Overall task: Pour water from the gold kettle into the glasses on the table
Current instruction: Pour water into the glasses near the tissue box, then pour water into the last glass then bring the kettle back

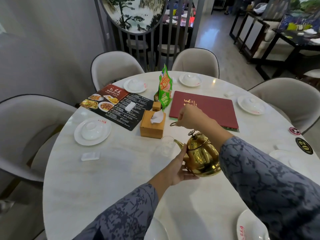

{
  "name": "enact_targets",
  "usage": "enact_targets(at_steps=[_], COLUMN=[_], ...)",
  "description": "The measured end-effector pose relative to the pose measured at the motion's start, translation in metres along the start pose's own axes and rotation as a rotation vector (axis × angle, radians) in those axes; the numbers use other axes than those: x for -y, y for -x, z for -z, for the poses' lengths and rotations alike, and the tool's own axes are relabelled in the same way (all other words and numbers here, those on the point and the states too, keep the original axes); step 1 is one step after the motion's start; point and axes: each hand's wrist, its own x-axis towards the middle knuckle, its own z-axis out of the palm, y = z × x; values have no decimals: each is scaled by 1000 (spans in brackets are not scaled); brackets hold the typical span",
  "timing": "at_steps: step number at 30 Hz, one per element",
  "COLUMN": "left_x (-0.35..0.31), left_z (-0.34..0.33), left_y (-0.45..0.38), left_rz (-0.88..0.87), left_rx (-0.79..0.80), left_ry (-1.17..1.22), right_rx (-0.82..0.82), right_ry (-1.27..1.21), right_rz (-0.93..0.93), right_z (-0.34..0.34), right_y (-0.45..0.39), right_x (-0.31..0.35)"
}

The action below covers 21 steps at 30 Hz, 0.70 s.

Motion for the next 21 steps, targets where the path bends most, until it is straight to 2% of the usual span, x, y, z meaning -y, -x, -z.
enact_targets(at_steps=[21], left_x=[-7], left_z=[-16], left_y=[0], left_rz=[17], left_rx=[10], left_ry=[84], right_rx=[38], right_ry=[140], right_rz=[28], right_z=[14], right_y=[-9], right_x=[16])
